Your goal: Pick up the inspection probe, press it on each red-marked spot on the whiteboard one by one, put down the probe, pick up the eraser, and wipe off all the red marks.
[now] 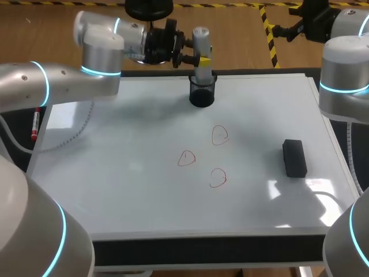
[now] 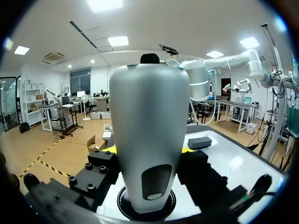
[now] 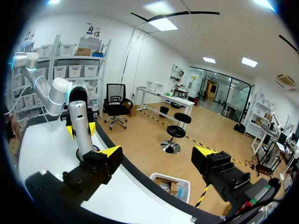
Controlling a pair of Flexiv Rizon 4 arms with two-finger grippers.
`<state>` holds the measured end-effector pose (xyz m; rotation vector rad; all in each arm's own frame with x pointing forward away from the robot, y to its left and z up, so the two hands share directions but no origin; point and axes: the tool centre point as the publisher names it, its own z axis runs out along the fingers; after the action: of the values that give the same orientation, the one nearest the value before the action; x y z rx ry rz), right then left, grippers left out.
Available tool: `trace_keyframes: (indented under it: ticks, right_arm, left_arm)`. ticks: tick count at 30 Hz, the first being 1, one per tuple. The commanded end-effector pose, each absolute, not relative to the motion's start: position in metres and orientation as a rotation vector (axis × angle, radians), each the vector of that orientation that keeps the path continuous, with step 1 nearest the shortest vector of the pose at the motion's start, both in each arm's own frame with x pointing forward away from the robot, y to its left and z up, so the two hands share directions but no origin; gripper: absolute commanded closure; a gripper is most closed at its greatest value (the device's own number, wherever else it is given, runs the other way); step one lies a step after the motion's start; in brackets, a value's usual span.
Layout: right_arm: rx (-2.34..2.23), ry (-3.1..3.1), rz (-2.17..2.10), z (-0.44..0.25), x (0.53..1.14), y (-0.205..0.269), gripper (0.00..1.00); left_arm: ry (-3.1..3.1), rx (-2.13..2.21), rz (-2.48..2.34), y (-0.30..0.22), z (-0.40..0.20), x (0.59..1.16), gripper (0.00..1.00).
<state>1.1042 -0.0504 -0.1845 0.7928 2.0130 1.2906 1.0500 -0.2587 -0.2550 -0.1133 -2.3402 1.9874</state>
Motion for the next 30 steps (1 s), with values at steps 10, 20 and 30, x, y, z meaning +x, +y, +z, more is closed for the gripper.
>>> trace_keyframes:
  ticks: [10, 20, 30]
  right_arm:
    - [0.793, 2.013, 1.291, -0.184, 1.104, -0.05, 0.0]
    - [0.793, 2.013, 1.291, -0.184, 1.104, -0.05, 0.0]
    - [0.793, 2.013, 1.291, -0.184, 1.104, -0.05, 0.0]
  left_arm:
    - [-2.347, -0.145, 2.033, -0.256, -0.219, 1.047, 1.0]
    - [-2.337, -0.179, 2.071, -0.256, -0.198, 1.046, 1.0]
    - [-2.342, -0.205, 2.085, -0.253, -0.189, 1.044, 1.0]
